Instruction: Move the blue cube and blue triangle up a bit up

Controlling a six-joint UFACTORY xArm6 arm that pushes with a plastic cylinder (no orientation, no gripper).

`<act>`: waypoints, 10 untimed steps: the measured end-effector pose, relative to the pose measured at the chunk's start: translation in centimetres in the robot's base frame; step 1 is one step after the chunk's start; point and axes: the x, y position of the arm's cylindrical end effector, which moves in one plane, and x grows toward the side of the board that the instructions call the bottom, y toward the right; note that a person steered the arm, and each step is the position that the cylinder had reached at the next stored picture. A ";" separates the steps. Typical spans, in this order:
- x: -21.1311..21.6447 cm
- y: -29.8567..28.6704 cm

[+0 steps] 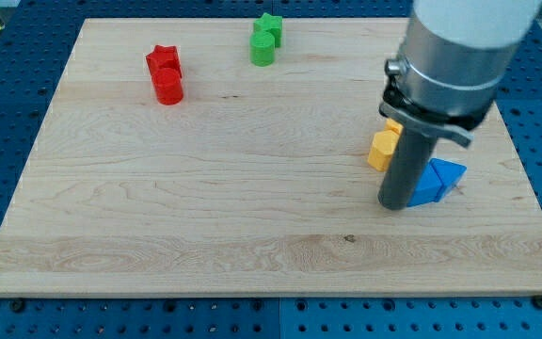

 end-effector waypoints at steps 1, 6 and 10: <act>0.5 0.0; 1.7 4.2; 0.5 4.4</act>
